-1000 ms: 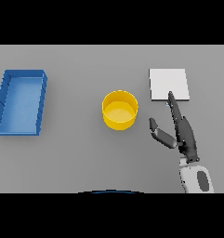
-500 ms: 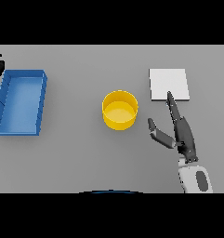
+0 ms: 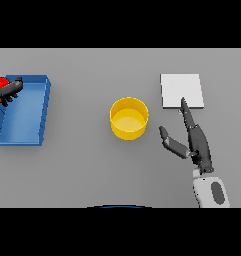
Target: Pick up the red beaker and tilt it to pour out 1 green nut into yellow bowl. Pick up the yellow bowl and place it on the metallic measuring scale.
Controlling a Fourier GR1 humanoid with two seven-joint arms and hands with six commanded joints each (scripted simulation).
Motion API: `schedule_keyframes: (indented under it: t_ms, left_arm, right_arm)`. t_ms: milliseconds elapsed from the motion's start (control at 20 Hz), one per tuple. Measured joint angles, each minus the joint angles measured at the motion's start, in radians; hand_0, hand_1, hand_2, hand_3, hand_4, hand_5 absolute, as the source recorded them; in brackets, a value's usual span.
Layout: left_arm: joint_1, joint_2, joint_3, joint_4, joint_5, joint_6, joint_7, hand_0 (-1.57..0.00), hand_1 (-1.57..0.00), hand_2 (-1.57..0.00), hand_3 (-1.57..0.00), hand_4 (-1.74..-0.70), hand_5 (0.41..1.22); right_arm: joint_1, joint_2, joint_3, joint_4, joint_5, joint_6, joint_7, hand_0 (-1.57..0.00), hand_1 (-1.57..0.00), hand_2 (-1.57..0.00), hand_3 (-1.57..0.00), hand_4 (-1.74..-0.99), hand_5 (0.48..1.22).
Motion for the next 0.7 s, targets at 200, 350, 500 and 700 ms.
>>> schedule_keyframes:
  t_ms: [200,350,500,700]
  left_arm:
    - [0.01,0.04,-0.023,-0.022,0.004,-0.091,0.021,-0.41,-0.36,-0.34,-0.29,-0.76,0.651]
    - [0.002,0.017,-0.04,0.03,-0.031,-0.093,-0.006,-0.21,-0.18,-0.18,-0.15,-0.73,0.647]
    - [-0.027,-0.009,-0.051,0.05,-0.063,-0.061,-0.007,-0.11,-0.09,-0.09,-0.08,-0.71,0.647]
    - [-0.021,-0.009,-0.033,0.046,-0.073,-0.009,-0.066,-0.04,-0.04,-0.04,-0.03,-0.71,0.674]
  right_arm:
    - [-0.008,0.0,0.003,-0.009,-0.004,0.005,-0.005,0.0,0.0,0.0,0.0,-1.145,0.685]
    - [0.001,-0.005,0.004,-0.003,-0.004,0.011,-0.013,0.0,0.0,0.0,0.0,-1.16,0.688]
    - [0.006,-0.007,0.006,-0.011,0.001,0.01,-0.008,0.0,0.0,0.0,0.0,-1.176,0.688]
    - [0.005,-0.022,0.025,-0.025,0.061,-0.009,0.04,0.0,0.0,0.0,0.0,-1.146,0.691]
